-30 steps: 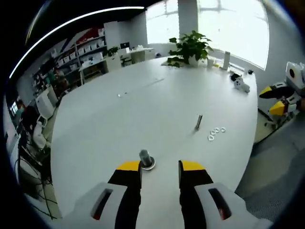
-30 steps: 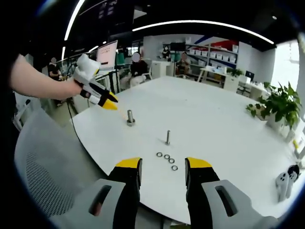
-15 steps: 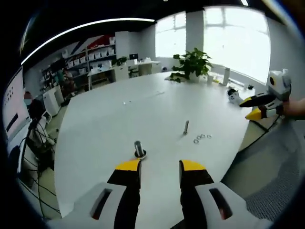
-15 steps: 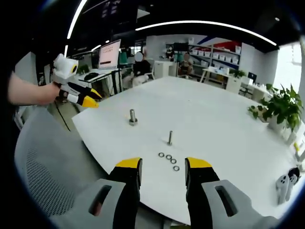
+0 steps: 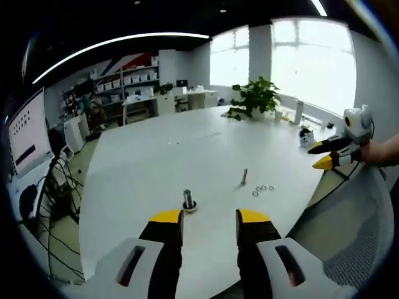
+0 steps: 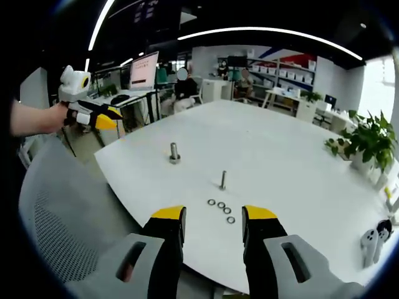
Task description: Place the washer onto the threaded stud by aligning its center hole with the stud, sliding it down to the base, and recovering from edge contact or off-axis alignment until the washer reaches the visible bottom stop.
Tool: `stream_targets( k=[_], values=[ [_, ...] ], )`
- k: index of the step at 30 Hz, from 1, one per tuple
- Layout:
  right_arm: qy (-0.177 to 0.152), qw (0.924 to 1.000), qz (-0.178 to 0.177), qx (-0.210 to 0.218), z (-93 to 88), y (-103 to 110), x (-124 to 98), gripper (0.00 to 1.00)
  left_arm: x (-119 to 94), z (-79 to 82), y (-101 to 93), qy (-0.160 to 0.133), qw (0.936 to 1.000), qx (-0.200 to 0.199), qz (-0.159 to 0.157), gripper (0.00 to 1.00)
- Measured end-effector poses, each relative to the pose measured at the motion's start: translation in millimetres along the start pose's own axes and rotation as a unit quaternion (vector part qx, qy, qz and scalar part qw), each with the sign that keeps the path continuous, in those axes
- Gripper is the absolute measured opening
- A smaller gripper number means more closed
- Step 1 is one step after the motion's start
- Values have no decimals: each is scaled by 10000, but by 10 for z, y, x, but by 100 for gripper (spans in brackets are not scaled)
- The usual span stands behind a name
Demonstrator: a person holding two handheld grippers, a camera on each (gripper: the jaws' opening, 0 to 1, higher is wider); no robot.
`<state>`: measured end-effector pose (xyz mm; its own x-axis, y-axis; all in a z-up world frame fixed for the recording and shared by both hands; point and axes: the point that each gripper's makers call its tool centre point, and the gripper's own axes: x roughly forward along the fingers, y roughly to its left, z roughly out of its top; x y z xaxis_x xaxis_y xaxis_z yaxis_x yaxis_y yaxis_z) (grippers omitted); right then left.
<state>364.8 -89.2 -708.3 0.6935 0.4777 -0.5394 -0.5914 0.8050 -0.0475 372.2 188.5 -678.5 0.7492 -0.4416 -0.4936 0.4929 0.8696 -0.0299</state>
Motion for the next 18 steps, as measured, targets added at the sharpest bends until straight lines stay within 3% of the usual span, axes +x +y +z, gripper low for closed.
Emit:
stream_targets(
  k=[10, 18],
  values=[
    [45, 10000, -5, 12, -21, -1, 6, 38, -58, -49, -74, -57, 10000, 40, 7, 31],
    [87, 9999, 53, -44, -29, 34, 18, 38, -64, -17, -45, -280, 9995, 62, 110, 30]
  ],
)
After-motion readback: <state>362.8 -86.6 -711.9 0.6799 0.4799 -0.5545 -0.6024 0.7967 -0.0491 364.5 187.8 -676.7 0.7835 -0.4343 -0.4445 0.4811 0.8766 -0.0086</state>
